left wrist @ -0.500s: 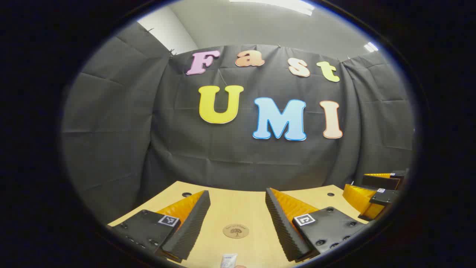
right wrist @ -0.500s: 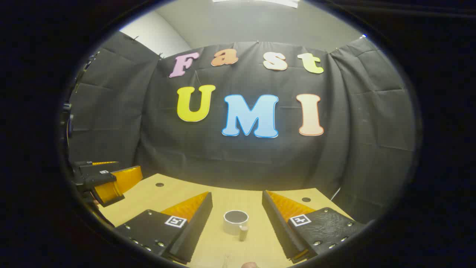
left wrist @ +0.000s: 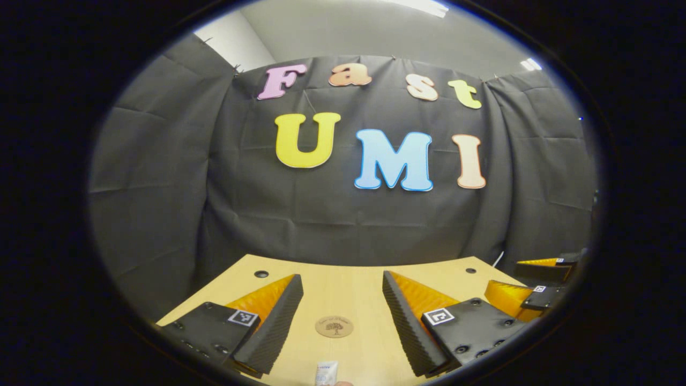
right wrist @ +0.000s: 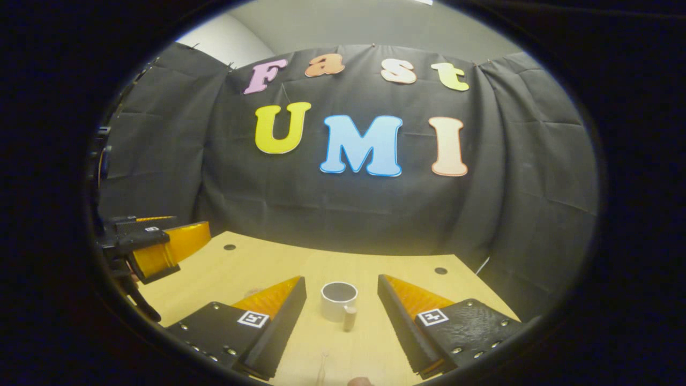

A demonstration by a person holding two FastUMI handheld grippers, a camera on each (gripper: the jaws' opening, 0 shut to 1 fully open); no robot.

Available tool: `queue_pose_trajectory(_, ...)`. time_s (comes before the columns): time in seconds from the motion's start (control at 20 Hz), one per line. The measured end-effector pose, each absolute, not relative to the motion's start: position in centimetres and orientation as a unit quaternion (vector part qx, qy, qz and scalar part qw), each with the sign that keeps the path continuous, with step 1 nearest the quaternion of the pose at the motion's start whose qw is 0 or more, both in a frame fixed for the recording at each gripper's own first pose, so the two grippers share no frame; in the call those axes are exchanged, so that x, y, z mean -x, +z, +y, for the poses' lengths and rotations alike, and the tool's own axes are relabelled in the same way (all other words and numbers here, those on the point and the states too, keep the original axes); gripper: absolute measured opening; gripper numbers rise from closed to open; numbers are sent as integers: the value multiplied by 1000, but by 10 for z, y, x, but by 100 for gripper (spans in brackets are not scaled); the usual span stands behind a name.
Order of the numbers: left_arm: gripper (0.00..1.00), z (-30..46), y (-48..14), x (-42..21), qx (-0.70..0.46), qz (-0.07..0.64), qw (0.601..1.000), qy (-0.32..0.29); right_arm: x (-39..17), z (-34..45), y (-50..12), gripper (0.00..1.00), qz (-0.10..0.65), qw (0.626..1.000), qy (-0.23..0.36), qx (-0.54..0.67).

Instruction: Put the toothbrush and toothpaste on the desktop into the cup, then pick up the cup and place it on the coaster on the desktop.

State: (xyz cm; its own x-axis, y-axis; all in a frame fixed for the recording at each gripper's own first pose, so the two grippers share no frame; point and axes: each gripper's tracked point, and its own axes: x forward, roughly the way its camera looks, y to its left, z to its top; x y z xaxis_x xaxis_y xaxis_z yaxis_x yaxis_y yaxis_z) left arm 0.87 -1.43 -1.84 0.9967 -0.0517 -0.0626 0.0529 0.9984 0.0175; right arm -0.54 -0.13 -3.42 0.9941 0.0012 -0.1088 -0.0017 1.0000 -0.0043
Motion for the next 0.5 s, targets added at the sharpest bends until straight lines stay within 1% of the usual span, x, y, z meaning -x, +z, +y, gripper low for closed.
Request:
queue_pose_trajectory(0.2,96,-22,-40,-16,0,65,997,-46,4,1,-52,85,90,996,7,-8)
queue_pose_trajectory(0.25,96,-25,-50,-17,2,84,995,-55,3,3,-60,85,106,994,10,-13)
queue_pose_trajectory(0.3,98,-26,-65,-18,0,107,992,-60,2,5,-70,85,126,992,13,-16)
queue_pose_trajectory(0.4,96,-24,-93,-20,-1,157,986,-62,4,6,-88,85,161,987,17,-20)
queue_pose_trajectory(0.5,96,-19,-116,-20,7,203,977,-58,4,7,-106,86,200,980,15,-23)
